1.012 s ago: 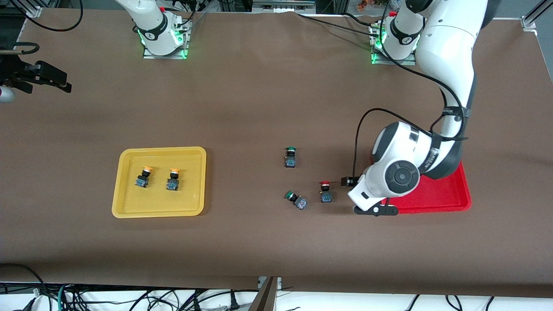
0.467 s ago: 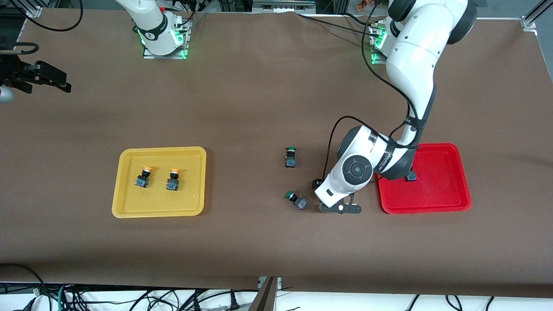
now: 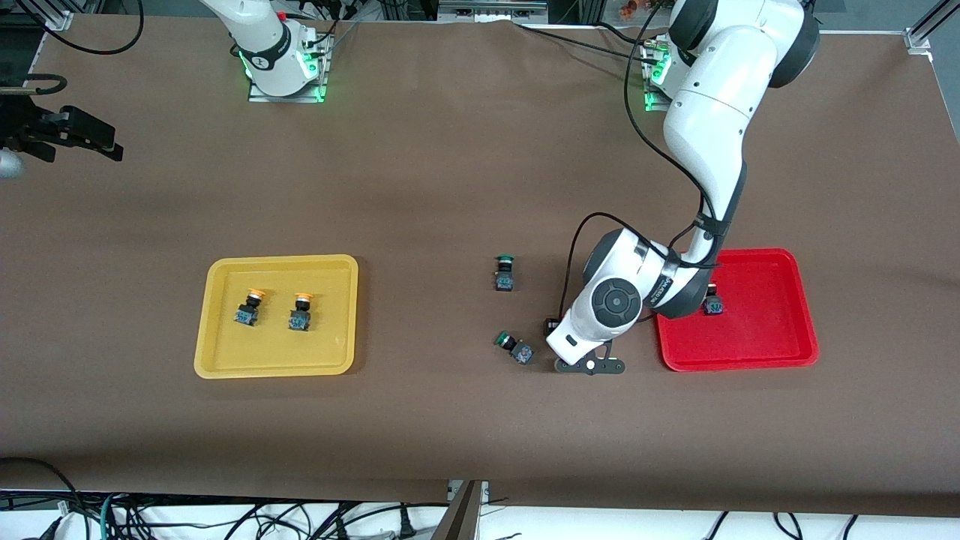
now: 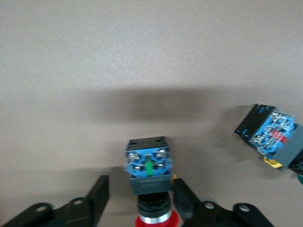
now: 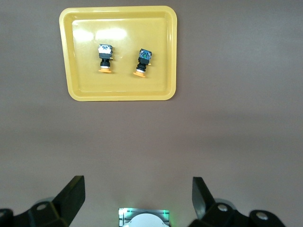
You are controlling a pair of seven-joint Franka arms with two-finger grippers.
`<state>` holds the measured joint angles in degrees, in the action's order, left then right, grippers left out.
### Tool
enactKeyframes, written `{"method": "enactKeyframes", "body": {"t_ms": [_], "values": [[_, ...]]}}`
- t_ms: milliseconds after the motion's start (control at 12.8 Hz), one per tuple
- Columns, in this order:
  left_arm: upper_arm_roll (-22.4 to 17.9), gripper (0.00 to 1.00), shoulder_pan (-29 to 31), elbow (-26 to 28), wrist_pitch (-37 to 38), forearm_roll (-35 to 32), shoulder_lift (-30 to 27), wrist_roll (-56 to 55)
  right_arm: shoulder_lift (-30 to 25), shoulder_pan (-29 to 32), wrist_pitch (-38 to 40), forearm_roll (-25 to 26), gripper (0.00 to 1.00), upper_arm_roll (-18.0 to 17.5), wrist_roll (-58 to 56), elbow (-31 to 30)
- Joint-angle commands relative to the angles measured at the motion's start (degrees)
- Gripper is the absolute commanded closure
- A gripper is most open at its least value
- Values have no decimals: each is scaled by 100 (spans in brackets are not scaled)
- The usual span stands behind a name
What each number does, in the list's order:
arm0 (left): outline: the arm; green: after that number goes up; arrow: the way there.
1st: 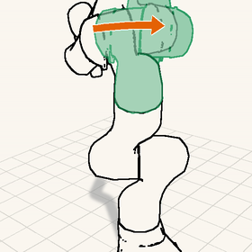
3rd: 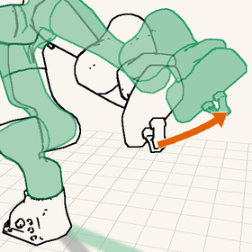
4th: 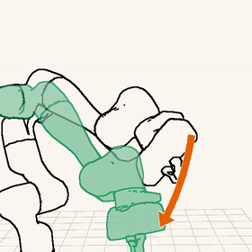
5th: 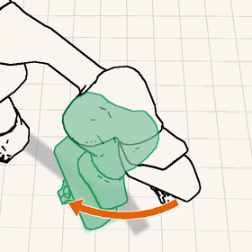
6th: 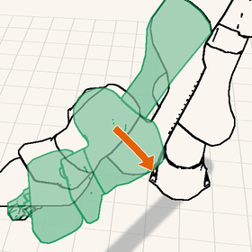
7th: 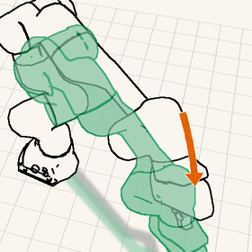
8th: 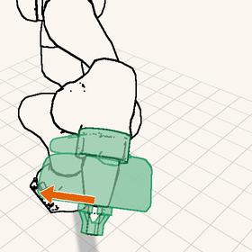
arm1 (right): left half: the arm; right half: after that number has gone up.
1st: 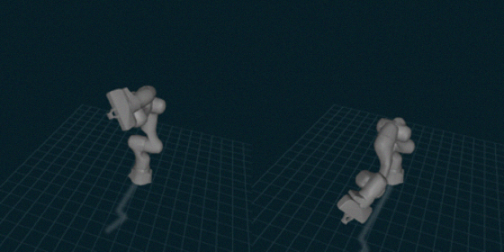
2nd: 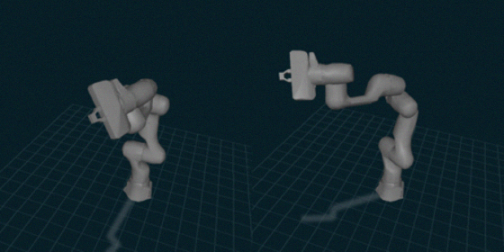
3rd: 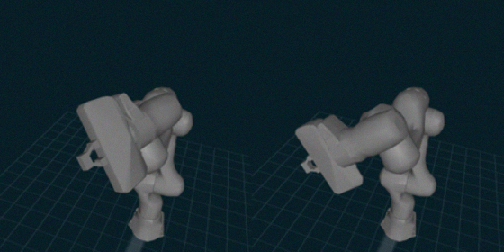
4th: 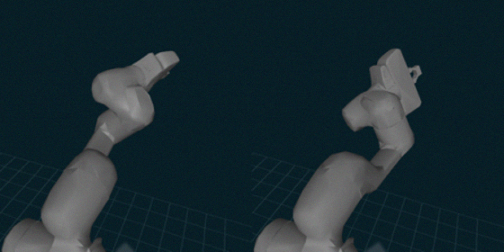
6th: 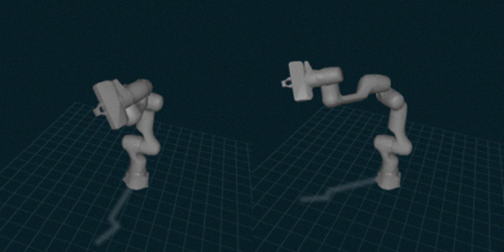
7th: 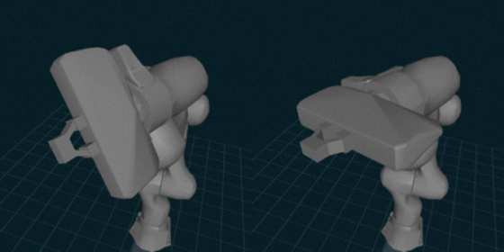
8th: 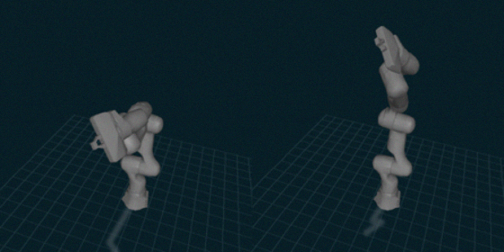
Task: Place red and yellow buttons in trays
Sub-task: 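Reach the left gripper to the second red-capped button and grasp it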
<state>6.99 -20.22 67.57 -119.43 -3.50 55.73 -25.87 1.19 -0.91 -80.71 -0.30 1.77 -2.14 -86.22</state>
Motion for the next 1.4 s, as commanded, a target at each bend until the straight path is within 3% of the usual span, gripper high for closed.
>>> {"method": "enactKeyframes", "body": {"t_ms": [0, 156, 312, 467, 701, 857, 1090, 1168, 1324], "values": [[-58, 49, -104, -51, -10, 25, 131, -50, -13, 47, 46, 4, 0, -28, 29, 26], [-58, 39, -122, -51, -10, 25, 201, -50, -13, 47, 55, 4, 0, -28, 29, 26], [-57, 40, -157, -51, -10, 34, 219, -59, -13, 47, 55, 4, 0, -28, 29, 26], [-58, 75, -157, -51, -10, 34, 210, -67, -13, 47, 55, 13, 0, -28, 29, 26], [-49, 96, -96, -51, 7, 69, 88, -407, -13, 47, 55, 4, 0, -28, 29, 26], [-49, 97, -43, -51, 112, 34, -96, -603, -13, 47, 55, 13, 0, -28, 29, 17], [4, 96, 517, -60, 761, 60, -456, -525, -13, 47, 55, 4, 0, -28, 29, 17], [21, 89, 694, -60, 1138, 60, -545, -490, -13, 47, 55, 13, 0, -28, 29, 17], [13, 88, 1080, -51, 1972, 78, -712, 629, -13, 47, 55, 13, 0, -28, 29, 17]]}}
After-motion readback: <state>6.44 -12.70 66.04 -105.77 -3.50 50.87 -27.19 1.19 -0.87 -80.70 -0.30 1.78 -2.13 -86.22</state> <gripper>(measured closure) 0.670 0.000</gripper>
